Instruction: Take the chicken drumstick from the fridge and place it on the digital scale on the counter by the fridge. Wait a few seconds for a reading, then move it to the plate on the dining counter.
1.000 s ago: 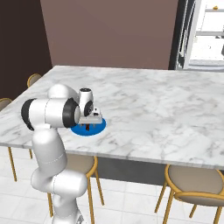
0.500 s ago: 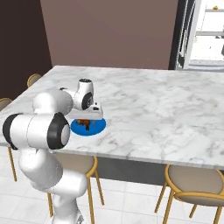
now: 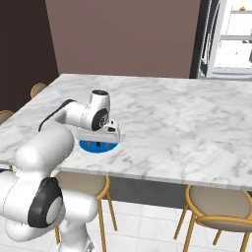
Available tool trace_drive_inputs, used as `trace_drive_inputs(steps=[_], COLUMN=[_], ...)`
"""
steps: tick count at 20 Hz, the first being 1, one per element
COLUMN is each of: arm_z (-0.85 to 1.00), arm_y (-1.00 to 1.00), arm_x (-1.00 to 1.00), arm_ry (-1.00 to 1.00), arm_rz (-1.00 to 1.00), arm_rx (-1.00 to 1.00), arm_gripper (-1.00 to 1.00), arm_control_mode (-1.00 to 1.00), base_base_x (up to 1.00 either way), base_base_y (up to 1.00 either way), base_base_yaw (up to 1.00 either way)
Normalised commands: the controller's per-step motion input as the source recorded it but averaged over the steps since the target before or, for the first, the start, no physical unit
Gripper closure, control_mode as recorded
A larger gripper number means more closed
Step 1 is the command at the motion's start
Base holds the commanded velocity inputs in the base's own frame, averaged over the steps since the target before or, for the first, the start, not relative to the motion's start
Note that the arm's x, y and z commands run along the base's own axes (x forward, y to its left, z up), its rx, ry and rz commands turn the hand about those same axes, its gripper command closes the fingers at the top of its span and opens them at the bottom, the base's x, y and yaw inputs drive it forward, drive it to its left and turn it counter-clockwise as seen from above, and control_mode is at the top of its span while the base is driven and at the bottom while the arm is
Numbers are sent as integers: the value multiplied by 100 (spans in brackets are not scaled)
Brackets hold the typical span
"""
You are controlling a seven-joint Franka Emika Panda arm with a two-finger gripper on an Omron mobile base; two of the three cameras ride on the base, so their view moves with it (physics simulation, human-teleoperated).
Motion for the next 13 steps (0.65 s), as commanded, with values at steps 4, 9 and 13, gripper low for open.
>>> trace_drive_inputs(steps=[4, 9, 13], arm_z=[46, 44, 33], arm_y=[-15, 0, 0], arm_x=[-100, -100, -100], arm_ry=[-2, -1, -4], arm_rz=[0, 0, 0], arm_rx=[0, 0, 0], arm_gripper=[-100, -100, -100], arm_control_mode=[-100, -100, -100], base_base_x=[0, 0, 0], base_base_y=[0, 0, 0], base_base_yaw=[0, 0, 0])
